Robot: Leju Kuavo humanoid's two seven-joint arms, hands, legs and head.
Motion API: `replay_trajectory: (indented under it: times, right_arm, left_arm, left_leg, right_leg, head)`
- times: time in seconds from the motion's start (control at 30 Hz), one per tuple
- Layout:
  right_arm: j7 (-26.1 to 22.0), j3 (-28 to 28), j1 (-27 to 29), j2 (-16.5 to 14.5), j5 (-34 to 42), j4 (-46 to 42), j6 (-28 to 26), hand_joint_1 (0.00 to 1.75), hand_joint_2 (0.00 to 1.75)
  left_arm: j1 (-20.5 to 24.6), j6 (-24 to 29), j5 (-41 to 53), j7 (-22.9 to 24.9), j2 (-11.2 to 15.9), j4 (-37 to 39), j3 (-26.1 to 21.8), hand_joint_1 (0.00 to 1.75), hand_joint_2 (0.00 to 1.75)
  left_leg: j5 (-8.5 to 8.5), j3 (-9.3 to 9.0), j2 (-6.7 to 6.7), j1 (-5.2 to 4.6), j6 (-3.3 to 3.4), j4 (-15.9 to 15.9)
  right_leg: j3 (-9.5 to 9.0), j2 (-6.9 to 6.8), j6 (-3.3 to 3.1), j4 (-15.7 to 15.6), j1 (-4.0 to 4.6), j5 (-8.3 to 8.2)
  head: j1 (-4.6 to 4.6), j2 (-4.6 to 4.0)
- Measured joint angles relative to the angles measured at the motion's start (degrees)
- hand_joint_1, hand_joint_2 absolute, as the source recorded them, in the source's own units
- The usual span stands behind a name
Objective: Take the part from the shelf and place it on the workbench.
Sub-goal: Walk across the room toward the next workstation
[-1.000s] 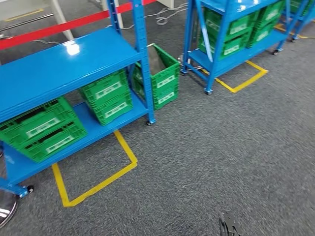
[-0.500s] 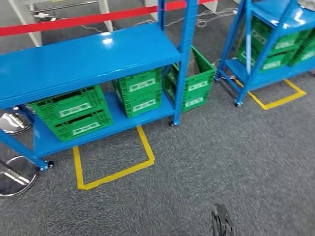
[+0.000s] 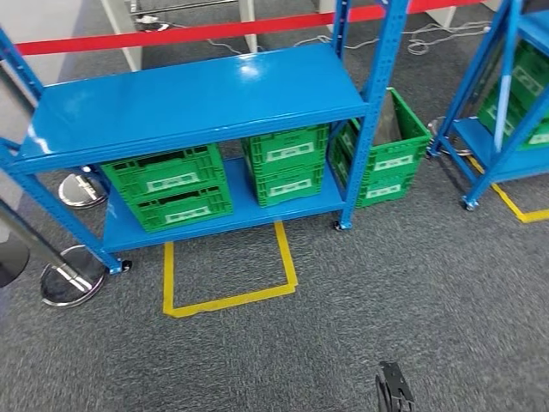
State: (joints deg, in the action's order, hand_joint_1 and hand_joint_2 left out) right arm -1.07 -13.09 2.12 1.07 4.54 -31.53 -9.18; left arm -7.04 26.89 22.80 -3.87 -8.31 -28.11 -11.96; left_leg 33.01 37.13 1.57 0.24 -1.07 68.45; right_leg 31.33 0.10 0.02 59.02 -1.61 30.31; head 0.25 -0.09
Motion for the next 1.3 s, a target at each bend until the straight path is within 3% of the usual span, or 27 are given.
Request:
replay_trajectory:
  times: [0.07, 0.1, 0.17, 0.23, 0.3, 0.37, 0.4, 0.47, 0.5, 0.53, 0.57, 0.6, 0.63, 0.7, 0.73, 0.8, 0.83, 0.87, 0.93, 0.97, 1.3]
  right_arm:
    - [0.1, 0.0, 0.1, 0.0, 0.0, 0.2, 0.0, 0.0, 0.0]
    - [0.1, 0.0, 0.1, 0.0, 0.0, 0.3, 0.1, 0.0, 0.0]
    - [0.1, -0.1, 0.0, 0.0, -0.2, 0.4, 0.2, 0.0, 0.0]
    - [0.2, -0.3, -0.1, 0.0, -0.7, 0.5, 0.2, 0.0, 0.0]
    - [0.3, -0.6, -0.2, 0.0, -1.2, 0.7, 0.2, 0.0, 0.0]
    - [0.6, -1.0, -0.5, 0.0, -1.2, 0.8, 0.2, 0.0, 0.0]
    - [1.0, -1.1, -0.7, 0.0, -1.0, 0.9, 0.3, 0.0, 0.0]
    - [1.7, -1.2, -1.2, 0.0, 0.2, 1.2, 0.7, 0.0, 0.87]
    - [1.9, -1.2, -1.3, 0.0, 0.9, 1.6, 1.0, 0.0, 1.31]
    - [2.2, -1.1, -1.3, 0.0, 1.4, 1.9, 1.3, 0.0, 1.75]
    - [2.4, -1.1, -1.2, 0.0, 1.7, 2.3, 1.4, 0.0, 1.75]
    - [2.7, -1.1, -1.1, 0.0, 1.8, 2.6, 1.3, 0.0, 1.75]
    - [2.9, -1.1, -1.0, 0.0, 1.7, 2.9, 1.1, 0.0, 1.75]
    - [3.3, -1.1, -1.1, 0.0, 1.4, 3.3, 0.6, 0.0, 1.75]
    - [3.4, -1.1, -1.2, -0.1, 1.3, 3.5, 0.5, 0.0, 1.75]
    - [3.6, -1.2, -1.4, -0.3, 1.4, 3.9, 0.4, 0.0, 1.75]
    - [3.7, -1.2, -1.4, -0.3, 1.6, 4.0, 0.5, 0.0, 1.75]
    - [3.7, -1.2, -1.4, -0.3, 1.9, 4.1, 0.5, 0.0, 1.31]
    - [3.4, -1.1, -1.3, -0.3, 2.5, 4.3, 0.6, 0.0, 0.44]
    - [3.1, -1.1, -1.4, -0.3, 2.8, 4.3, 0.7, 0.0, 0.0]
    - [2.3, -0.8, -1.7, -0.3, 4.6, 5.2, 1.5, 0.0, 0.0]
  left_arm:
    - [0.1, -0.2, 0.0, 0.0, 0.0, 0.0, 0.0, 0.0, 0.0]
    - [0.0, -0.4, -0.2, -0.1, 0.2, 0.0, 0.0, 0.0, 0.0]
    - [-0.1, -0.7, -0.7, -0.4, 0.5, 0.1, 0.0, 0.0, 0.87]
    - [0.2, -0.9, -1.3, -1.0, 0.9, 0.2, 0.0, 0.0, 1.75]
    - [0.8, -0.9, -1.8, -1.6, 1.2, 0.4, 0.0, 0.0, 1.75]
    - [1.1, -1.0, -2.2, -2.1, 1.3, 1.0, 0.0, 0.0, 1.75]
    - [1.2, -1.1, -2.5, -2.3, 1.3, 1.3, 0.0, 0.0, 1.75]
    - [1.8, -1.2, -3.1, -2.8, 1.4, 2.0, 0.0, 0.0, 1.75]
    - [2.1, -1.4, -3.6, -3.1, 1.4, 2.4, 0.1, 0.0, 1.75]
    - [2.5, -1.6, -4.2, -3.4, 1.4, 2.9, 0.1, 0.0, 1.75]
    - [2.8, -2.0, -4.8, -3.7, 1.4, 3.3, 0.1, 0.0, 1.75]
    - [2.9, -2.4, -5.4, -3.8, 1.4, 3.8, 0.1, 0.0, 1.75]
    - [3.0, -2.7, -5.8, -3.9, 1.4, 4.3, 0.1, 0.0, 1.75]
    - [3.1, -3.4, -6.0, -3.9, 1.6, 5.3, 0.2, 0.0, 1.75]
    - [3.2, -3.7, -6.0, -3.9, 1.8, 5.7, 0.3, 0.0, 1.75]
    - [3.4, -4.2, -5.7, -3.8, 2.1, 6.2, 0.6, 0.0, 1.75]
    - [3.5, -4.3, -5.5, -3.6, 2.3, 6.5, 0.8, 0.0, 1.31]
    - [3.5, -4.3, -5.3, -3.5, 2.4, 6.6, 1.1, 0.0, 0.87]
    - [3.5, -4.0, -4.3, -3.2, 2.6, 6.7, 2.0, 0.0, 0.0]
    - [3.5, -3.7, -3.7, -3.0, 2.8, 6.7, 2.6, 0.0, 0.0]
    - [3.7, -3.0, -1.4, -0.9, 3.6, 6.8, 8.9, 0.0, 0.0]
  left_leg:
    - [1.82, 3.29, -1.05, 0.14, -0.2, 6.2]
    - [1.17, 3.61, -1.21, 0.16, -0.14, 6.6]
    - [-2.76, 1.06, -2.0, -0.03, 0.46, 1.0]
    - [-5.34, -2.43, -5.06, -0.84, 1.52, -6.1]
    - [-5.41, -3.63, -6.87, -1.59, 2.17, -9.0]
    - [-5.61, -3.77, -5.59, -1.51, 2.46, -9.6]
    - [-5.83, -4.07, -5.0, -1.29, 2.67, -10.1]
    - [-6.24, -4.68, -3.95, -0.8, 3.13, -10.9]
    - [-6.25, -4.73, -3.43, -0.78, 3.29, -11.0]
    - [-6.2, -4.72, -2.84, -0.76, 3.43, -11.0]
    - [-6.11, -4.78, -2.29, -0.76, 3.54, -11.0]
    - [-5.99, -4.9, -1.84, -0.74, 3.59, -10.9]
    - [-5.81, -5.06, -1.5, -0.66, 3.56, -10.8]
    - [-5.14, -5.32, -1.09, -0.42, 3.15, -10.3]
    - [-4.62, -5.25, -0.96, -0.45, 2.86, -9.6]
    - [-4.15, -4.96, -0.8, -0.75, 2.53, -8.9]
    - [-4.08, -4.9, -0.78, -0.87, 2.49, -8.7]
    - [-4.23, -4.94, -0.79, -0.89, 2.49, -9.0]
    - [-4.23, -5.09, -0.79, -0.84, 2.42, -9.2]
    - [-4.23, -5.16, -0.79, -0.81, 2.38, -9.3]
    - [-4.19, -5.35, -0.79, -0.64, 1.45, -9.6]
  right_leg:
    - [-0.21, -1.71, -0.23, 0.0, 0.24, 0.32]
    - [-0.37, -2.49, -0.24, 0.0, 0.33, 0.48]
    - [-0.88, -3.84, -0.17, 0.0, 0.53, 0.85]
    - [-1.34, -5.11, 0.17, -0.1, 0.73, 1.28]
    - [-1.73, -6.54, 0.72, -0.3, 0.91, 1.62]
    - [-2.29, -7.69, 1.3, -0.7, 1.0, 1.86]
    - [-2.35, -6.99, 1.58, -0.5, 0.97, 2.23]
    - [-0.63, -3.6, 2.03, 3.2, 0.85, 4.38]
    - [1.22, -1.76, 2.15, 6.8, 0.8, 5.94]
    - [3.44, -0.77, 2.27, 10.7, 0.75, 7.32]
    - [5.34, -0.38, 2.48, 13.6, 0.69, 7.92]
    - [6.46, -0.23, 2.78, 14.6, 0.57, 7.34]
    - [6.47, -0.21, 3.19, 13.3, 0.36, 5.54]
    - [4.15, -0.19, 4.29, 6.5, -0.27, 0.85]
    - [2.73, -0.11, 4.46, 3.2, -0.47, -0.56]
    - [1.46, -0.05, 3.47, 0.7, -0.48, -0.71]
    - [1.3, -0.05, 2.75, 0.5, -0.38, -0.7]
    - [1.39, -0.08, 2.32, 0.6, -0.3, -0.62]
    - [1.39, -0.01, 2.31, 0.5, -0.2, -0.6]
    - [1.36, -0.02, 2.21, 0.5, -0.17, -0.54]
    - [1.19, -0.03, 1.86, 0.5, 0.01, -0.32]
  head:
    - [0.0, 0.0]
    - [-0.02, 0.0]
    - [-0.03, 0.01]
    - [-0.01, 0.02]
    - [-0.02, 0.02]
    - [-0.05, 0.01]
    - [0.03, 0.01]
    - [0.3, 0.0]
    - [0.43, 0.0]
    - [0.49, 0.0]
    - [0.52, 0.0]
    - [0.51, 0.0]
    - [0.5, 0.0]
    - [0.53, 0.0]
    - [0.71, 0.0]
    - [0.83, 0.01]
    - [0.85, 0.02]
    - [0.72, 0.02]
    - [0.7, 0.02]
    - [0.68, 0.02]
    - [0.72, 0.02]
